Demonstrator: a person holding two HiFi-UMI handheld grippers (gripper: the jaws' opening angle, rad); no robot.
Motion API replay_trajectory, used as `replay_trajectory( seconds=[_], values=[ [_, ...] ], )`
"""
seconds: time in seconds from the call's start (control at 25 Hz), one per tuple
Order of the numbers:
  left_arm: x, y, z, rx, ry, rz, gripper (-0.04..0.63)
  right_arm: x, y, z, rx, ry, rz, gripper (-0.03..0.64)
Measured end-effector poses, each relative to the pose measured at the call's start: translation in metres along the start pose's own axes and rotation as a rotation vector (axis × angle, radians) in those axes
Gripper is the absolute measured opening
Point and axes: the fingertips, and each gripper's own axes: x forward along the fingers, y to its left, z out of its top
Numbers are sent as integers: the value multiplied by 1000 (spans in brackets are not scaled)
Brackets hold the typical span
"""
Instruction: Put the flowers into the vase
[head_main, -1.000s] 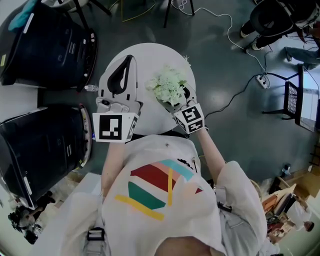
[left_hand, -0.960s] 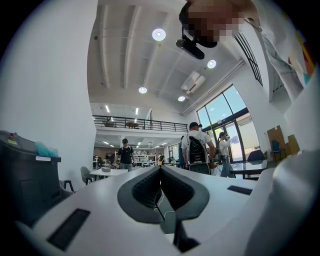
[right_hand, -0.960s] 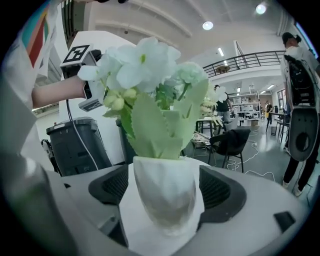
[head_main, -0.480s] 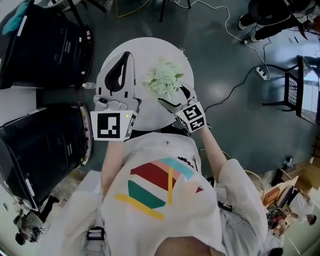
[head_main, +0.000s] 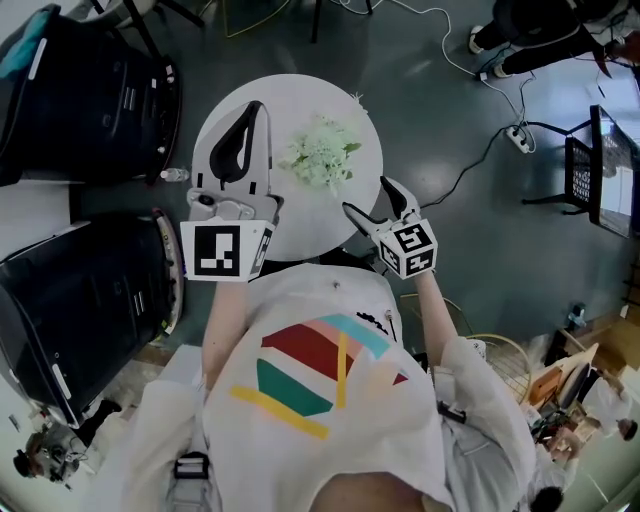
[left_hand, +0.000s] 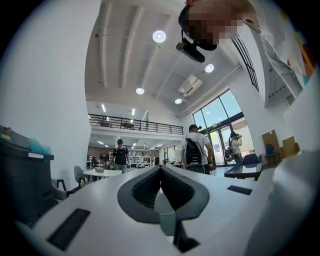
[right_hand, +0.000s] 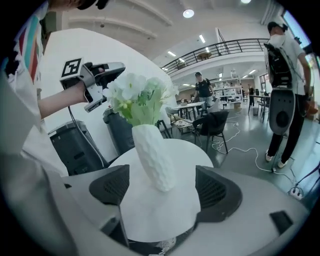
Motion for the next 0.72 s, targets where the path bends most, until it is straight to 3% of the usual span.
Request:
replay_trajectory(
  seconds=[0.16, 0.2, 0.32, 0.44, 0.6, 0.72],
  values=[
    [-1, 3, 6, -3, -20, 6, 6, -19, -8, 37, 43, -94, -47, 412],
    [-2, 4, 8, -3, -24, 9, 6, -25, -13, 51, 67, -129, -68, 377],
    [-4, 5, 14, 1, -36, 21, 6, -44, -29, 94, 151, -232, -131, 12],
    [-8, 10, 22, 1, -46, 45, 6, -66, -32, 148, 187, -388, -128, 11],
    [-13, 24, 39, 4, -74, 92, 6, -88, -11, 234, -74, -550, -228, 11],
    [-21, 29, 58, 3, -124, 104, 6, -100, 22, 291, -187, -663, -248, 11]
  ],
)
